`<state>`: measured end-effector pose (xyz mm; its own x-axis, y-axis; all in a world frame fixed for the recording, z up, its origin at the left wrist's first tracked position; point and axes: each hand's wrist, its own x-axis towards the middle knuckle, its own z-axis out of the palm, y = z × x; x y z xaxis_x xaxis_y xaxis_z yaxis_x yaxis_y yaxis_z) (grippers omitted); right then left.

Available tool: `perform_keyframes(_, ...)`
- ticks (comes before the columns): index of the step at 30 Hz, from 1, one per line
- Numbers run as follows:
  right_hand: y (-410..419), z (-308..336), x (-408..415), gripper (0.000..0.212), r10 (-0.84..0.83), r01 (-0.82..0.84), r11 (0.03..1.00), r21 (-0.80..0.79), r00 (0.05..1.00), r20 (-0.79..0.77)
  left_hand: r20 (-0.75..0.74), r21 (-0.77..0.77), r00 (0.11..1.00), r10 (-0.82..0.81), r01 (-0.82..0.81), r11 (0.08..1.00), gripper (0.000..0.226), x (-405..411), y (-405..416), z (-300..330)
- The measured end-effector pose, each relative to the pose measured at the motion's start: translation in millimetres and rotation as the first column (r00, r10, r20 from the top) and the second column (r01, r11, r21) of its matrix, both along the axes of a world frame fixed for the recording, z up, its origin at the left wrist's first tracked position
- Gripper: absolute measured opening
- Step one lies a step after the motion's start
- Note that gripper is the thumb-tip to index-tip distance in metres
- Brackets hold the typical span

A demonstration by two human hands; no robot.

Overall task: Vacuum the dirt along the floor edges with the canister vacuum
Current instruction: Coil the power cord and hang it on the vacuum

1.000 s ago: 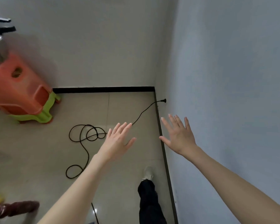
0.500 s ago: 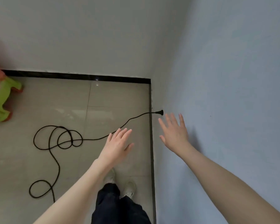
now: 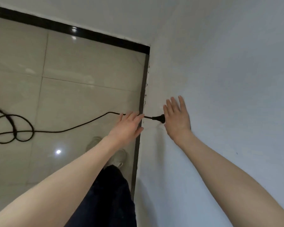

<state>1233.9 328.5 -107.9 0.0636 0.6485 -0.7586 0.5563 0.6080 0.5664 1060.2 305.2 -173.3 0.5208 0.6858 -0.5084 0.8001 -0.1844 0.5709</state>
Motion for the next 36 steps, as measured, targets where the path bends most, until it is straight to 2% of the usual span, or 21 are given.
perform_keyframes(3, 3.5, -18.2, 6.9, 0.074, 0.121, -0.11, 0.991, -0.076, 0.981, 0.15, 0.048, -0.003, 0.999, -0.005, 0.005, 1.0, 0.055, 33.9, 10.8, -32.8)
perform_keyframes(5, 1.7, -21.9, 8.6, 0.078, 0.178, -0.158, 0.981, -0.114, 0.964, 0.199, 0.069, -0.047, 0.998, -0.002, 0.006, 0.999, 0.053, 54.7, 12.0, -46.0)
perform_keyframes(11, 1.3, -25.3, 10.4, 0.073, 0.23, -0.201, 0.97, -0.139, 0.945, 0.232, 0.084, -0.007, 0.989, 0.123, -0.123, 0.992, 0.032, 82.1, 23.3, -62.9)
perform_keyframes(18, 2.4, -21.0, 9.7, 0.07, 0.224, -0.198, 0.971, -0.136, 0.951, 0.215, 0.013, -0.114, 0.994, 0.106, -0.104, 0.988, 0.028, 84.8, 31.9, -52.9)
perform_keyframes(20, 3.3, -19.6, 9.1, 0.068, 0.212, -0.184, 0.972, -0.145, 0.954, 0.214, 0.007, -0.147, 0.984, 0.178, -0.175, 0.973, 0.028, 65.2, 34.7, -48.5)
perform_keyframes(22, 5.2, -17.2, 6.3, 0.066, 0.16, -0.136, 0.981, -0.136, 0.97, 0.182, 0.035, -0.19, 0.943, 0.33, -0.318, 0.929, 0.028, 23.1, 37.4, -41.6)
perform_keyframes(24, 5.6, -16.1, -2.3, 0.065, -0.004, 0.008, 0.995, -0.101, 0.999, 0.037, 0.131, -0.24, 0.826, 0.549, -0.51, 0.826, 0.025, -30.1, 39.9, -29.2)
perform_keyframes(26, 1.4, -16.2, -22.1, 0.066, -0.231, 0.203, 0.968, -0.145, 0.95, -0.211, 0.227, -0.346, 0.642, 0.733, -0.65, 0.677, 0.018, -74.2, 41.0, -5.4)
perform_keyframes(27, -1.9, -16.4, -37.8, 0.068, -0.366, 0.31, 0.928, -0.209, 0.869, -0.334, 0.265, -0.4, 0.549, 0.793, -0.685, 0.609, 0.014, -91.5, 40.5, 9.2)
perform_keyframes(29, -8.8, -15.4, -77.8, 0.073, -0.605, 0.488, 0.796, -0.358, 0.624, -0.494, 0.31, -0.493, 0.384, 0.87, -0.717, 0.492, 0.012, -118.4, 36.5, 37.2)
perform_keyframes(30, -10.7, -15.3, -100.0, 0.075, -0.667, 0.526, 0.741, -0.416, 0.514, -0.539, 0.312, -0.524, 0.316, 0.896, -0.729, 0.44, 0.013, -131.7, 33.4, 49.4)
perform_keyframes(32, -12.3, -17.1, -143.3, 0.078, -0.711, 0.528, 0.692, -0.493, 0.377, -0.594, 0.303, -0.574, 0.181, 0.936, -0.749, 0.331, 0.016, -159.8, 23.8, 66.8)
perform_keyframes(34, -11.5, -23.7, -182.9, 0.083, -0.711, 0.481, 0.691, -0.54, 0.316, -0.628, 0.279, -0.64, 0.01, 0.96, -0.743, 0.194, 0.019, -188.8, 12.3, 76.5)
perform_keyframes(36, -7.0, -35.8, -220.4, 0.087, -0.69, 0.417, 0.714, -0.562, 0.279, -0.669, 0.235, -0.747, -0.197, 0.952, -0.663, 0.047, 0.016, -218.3, 2.1, 79.4)
